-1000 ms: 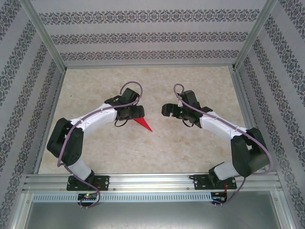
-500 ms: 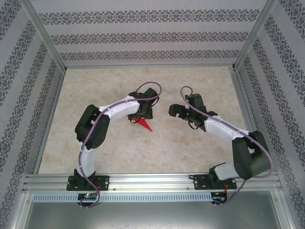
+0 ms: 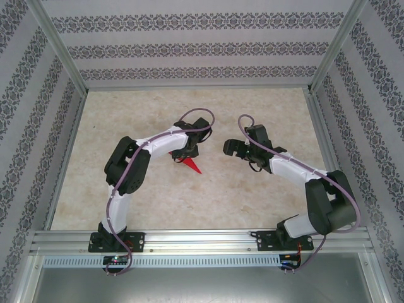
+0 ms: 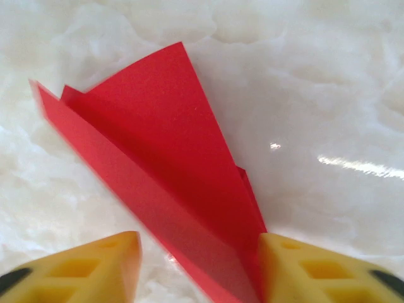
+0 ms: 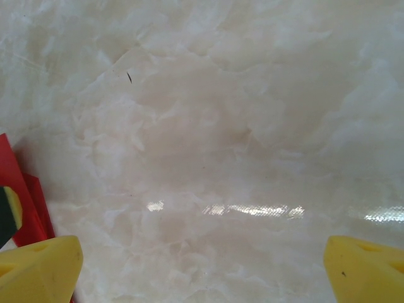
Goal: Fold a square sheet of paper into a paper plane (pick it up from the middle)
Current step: Turn over a paper plane at the center of the table.
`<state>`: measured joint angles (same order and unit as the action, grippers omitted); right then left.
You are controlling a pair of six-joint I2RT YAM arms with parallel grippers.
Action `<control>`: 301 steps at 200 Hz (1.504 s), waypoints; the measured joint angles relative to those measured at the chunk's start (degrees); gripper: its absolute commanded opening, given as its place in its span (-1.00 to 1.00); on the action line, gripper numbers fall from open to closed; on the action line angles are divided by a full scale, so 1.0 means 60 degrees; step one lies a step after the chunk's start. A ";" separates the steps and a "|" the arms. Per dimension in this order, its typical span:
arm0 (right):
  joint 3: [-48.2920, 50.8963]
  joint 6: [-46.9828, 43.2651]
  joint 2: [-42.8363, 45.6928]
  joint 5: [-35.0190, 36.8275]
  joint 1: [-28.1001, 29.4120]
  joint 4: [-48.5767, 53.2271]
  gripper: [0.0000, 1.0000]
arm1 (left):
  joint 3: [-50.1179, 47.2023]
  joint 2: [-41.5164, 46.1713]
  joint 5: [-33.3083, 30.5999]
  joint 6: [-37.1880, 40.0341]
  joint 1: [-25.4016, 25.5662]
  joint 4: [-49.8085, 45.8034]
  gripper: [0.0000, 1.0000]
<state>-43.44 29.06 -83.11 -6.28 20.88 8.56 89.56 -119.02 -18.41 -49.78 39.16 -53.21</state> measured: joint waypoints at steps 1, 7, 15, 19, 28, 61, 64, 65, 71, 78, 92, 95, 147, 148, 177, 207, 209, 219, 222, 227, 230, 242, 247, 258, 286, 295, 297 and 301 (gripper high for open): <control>-0.0004 0.0000 -0.0004 0.0000 0.0000 0.0000 0.96 | -0.0015 0.0007 -0.0004 -0.0004 0.0000 -0.0004 -0.14; -0.0011 0.0000 -0.0051 0.0000 0.0000 0.0000 0.96 | -0.0142 0.0102 -0.0029 -0.0040 0.0000 -0.0007 -0.20; -0.0018 0.0000 -0.0106 -0.0004 0.0000 0.0004 0.96 | -0.0240 0.0200 -0.0036 -0.0073 0.0000 -0.0015 -0.26; -0.0018 0.0000 -0.0131 -0.0004 -0.0004 0.0011 0.96 | -0.0270 0.0244 -0.0051 -0.0109 0.0000 -0.0011 -0.31; -0.0018 0.0000 -0.0175 -0.0025 -0.0004 0.0044 0.96 | -0.0310 0.0328 -0.0076 -0.0142 0.0000 -0.0007 -0.39; -0.0022 0.0004 -0.0193 -0.0044 0.0000 0.0146 0.96 | -0.0350 0.0441 -0.0189 -0.0270 0.0000 0.0000 -0.76; -0.0022 0.0004 -0.0193 -0.0044 -0.0004 0.0142 0.96 | -0.0364 0.0444 -0.0200 -0.0306 0.0000 0.0004 -0.79; -0.0022 0.0004 -0.0193 -0.0044 0.0000 0.0142 0.96 | -0.0368 0.0444 -0.0208 -0.0302 0.0000 0.0011 -0.81; -0.0022 0.0000 -0.0193 -0.0047 0.0000 0.0146 0.96 | -0.0401 0.0459 -0.0229 -0.0306 0.0004 0.0018 -0.88; -0.0025 0.0000 -0.0193 -0.0044 -0.0004 0.0146 0.96 | -0.0448 0.0481 -0.0248 -0.0306 0.0000 0.0018 -0.96; -0.0055 0.0004 -0.0193 -0.0047 -0.0004 0.0153 0.95 | -0.0517 0.0535 -0.0277 -0.0248 0.0004 0.0047 -1.00; -0.0058 0.0004 -0.0193 -0.0047 -0.0004 0.0146 0.95 | -0.0532 0.0554 -0.0277 -0.0251 0.0004 0.0062 -1.00; -0.0076 0.0000 -0.0040 -0.0040 -0.0007 0.0215 0.94 | -0.0991 0.1836 0.0186 0.0302 0.0000 0.0725 -1.00; -0.0076 0.0000 -0.0022 -0.0040 -0.0007 0.0219 0.94 | -0.1013 0.1894 0.0204 0.0331 0.0000 0.0765 -1.00; -0.0069 0.0157 0.0754 -0.0113 -0.0135 0.0211 0.88 | -0.1577 0.2976 0.1235 0.0954 0.0000 0.2069 -1.00; -0.0069 0.0372 0.1541 -0.0368 -0.0317 0.0273 0.74 | -0.2284 0.3231 0.2590 0.1417 -0.0004 0.3840 -1.00; -0.0069 0.0415 0.1574 -0.0397 -0.0317 0.0284 0.72 | -0.2346 0.3224 0.2677 0.1443 -0.0004 0.3971 -1.00; -0.0069 0.0503 0.1716 -0.0528 -0.0317 0.0288 0.62 | -0.2612 0.3144 0.3107 0.1504 -0.0007 0.4513 -1.00; -0.0069 0.0594 0.1745 -0.0579 -0.0317 0.0284 0.58 | -0.2703 0.3115 0.3253 0.1508 -0.0018 0.4692 -1.00; -0.0069 0.0645 0.1767 -0.0678 -0.0299 0.0280 0.52 | -0.2823 0.3045 0.3468 0.1508 -0.0022 0.4954 -1.00; -0.0069 0.0739 0.1774 -0.0725 -0.0295 0.0280 0.49 | -0.2885 0.3009 0.3559 0.1508 -0.0022 0.5093 -1.00; -0.0069 0.0933 0.1738 -0.0925 -0.0153 0.0280 0.38 | -0.3136 0.2798 0.4022 0.1501 -0.0025 0.5723 -1.00; -0.0069 0.0954 0.1694 -0.0994 -0.0047 0.0280 0.32 | -0.3235 0.2707 0.4200 0.1497 -0.0029 0.5960 -1.00; -0.0069 0.1129 0.1563 -0.1053 0.0226 0.0284 0.19 | -0.3479 0.2539 0.4557 0.1464 -0.0044 0.6521 -1.00; -0.0138 0.1504 0.0889 -0.1115 0.1086 0.0284 -0.12 | -0.4098 0.2371 0.5067 0.1264 -0.0175 0.7584 -1.00; -0.0160 0.1639 0.0667 -0.1071 0.1297 0.0284 -0.14 | -0.4324 0.2371 0.5184 0.1173 -0.0240 0.7923 -1.00; -0.0164 0.1690 0.0619 -0.1060 0.1341 0.0284 -0.15 | -0.4379 0.2371 0.5198 0.1162 -0.0262 0.8011 -1.00; -0.0175 0.1719 0.0514 -0.1035 0.1417 0.0284 -0.17 | -0.4488 0.2371 0.5238 0.1107 -0.0288 0.8138 -1.00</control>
<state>-44.49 39.38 -80.03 -12.49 29.39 10.26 62.63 -104.79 13.02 -43.13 37.43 -4.38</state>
